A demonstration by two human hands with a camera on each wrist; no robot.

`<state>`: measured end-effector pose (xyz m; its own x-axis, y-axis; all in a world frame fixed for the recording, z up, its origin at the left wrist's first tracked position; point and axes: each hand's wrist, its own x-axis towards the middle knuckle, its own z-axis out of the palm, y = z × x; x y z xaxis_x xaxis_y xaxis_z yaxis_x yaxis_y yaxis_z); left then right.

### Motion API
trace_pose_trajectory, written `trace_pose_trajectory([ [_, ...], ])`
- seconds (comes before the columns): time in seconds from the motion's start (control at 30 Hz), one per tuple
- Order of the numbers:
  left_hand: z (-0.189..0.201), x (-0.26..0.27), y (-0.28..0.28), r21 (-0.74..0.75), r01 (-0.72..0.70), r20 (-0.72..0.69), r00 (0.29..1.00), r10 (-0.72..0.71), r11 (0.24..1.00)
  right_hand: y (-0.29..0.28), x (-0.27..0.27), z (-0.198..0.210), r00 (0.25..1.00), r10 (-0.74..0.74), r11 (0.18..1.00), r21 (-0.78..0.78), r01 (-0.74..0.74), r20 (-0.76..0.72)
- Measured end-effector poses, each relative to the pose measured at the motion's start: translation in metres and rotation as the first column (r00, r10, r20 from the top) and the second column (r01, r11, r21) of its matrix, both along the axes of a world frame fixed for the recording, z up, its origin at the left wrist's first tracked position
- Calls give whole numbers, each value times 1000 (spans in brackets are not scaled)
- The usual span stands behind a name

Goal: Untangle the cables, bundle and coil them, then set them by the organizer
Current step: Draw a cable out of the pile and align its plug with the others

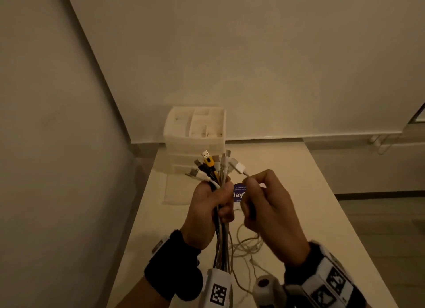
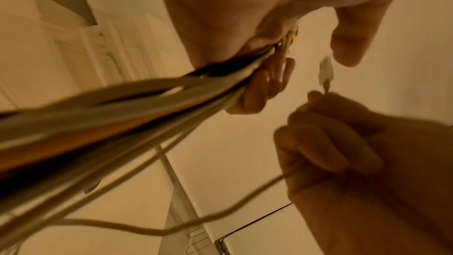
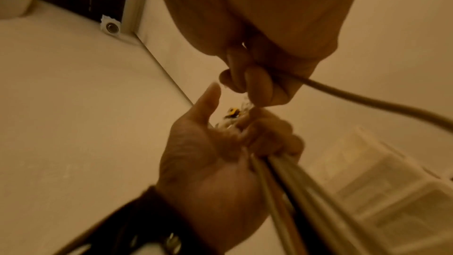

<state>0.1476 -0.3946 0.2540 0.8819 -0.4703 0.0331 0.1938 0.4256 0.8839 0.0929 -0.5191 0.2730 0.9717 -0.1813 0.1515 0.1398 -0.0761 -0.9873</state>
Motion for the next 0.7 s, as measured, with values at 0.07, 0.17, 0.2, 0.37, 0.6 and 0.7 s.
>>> trace_pose_trajectory([
  [0.07,0,-1,-4,72,-12,66,998,7,997,17,3,-1,998,-47,994,-100,50,35],
  [0.17,2,0,-6,133,-48,60,997,41,990,30,8,-7,991,-115,967,-220,127,65],
  [0.2,1,1,-6,143,-45,37,999,40,989,31,10,-10,989,-137,959,-243,148,63],
  [0.37,-7,5,-6,177,-29,-82,996,44,984,33,14,-12,992,-127,905,-407,125,21],
  [0.6,-16,14,-4,210,-196,-108,969,221,958,26,13,-23,1000,-20,823,-567,16,0],
  [0.7,-14,25,4,100,-292,-106,948,302,951,15,-2,-50,998,68,810,-585,-51,7],
])
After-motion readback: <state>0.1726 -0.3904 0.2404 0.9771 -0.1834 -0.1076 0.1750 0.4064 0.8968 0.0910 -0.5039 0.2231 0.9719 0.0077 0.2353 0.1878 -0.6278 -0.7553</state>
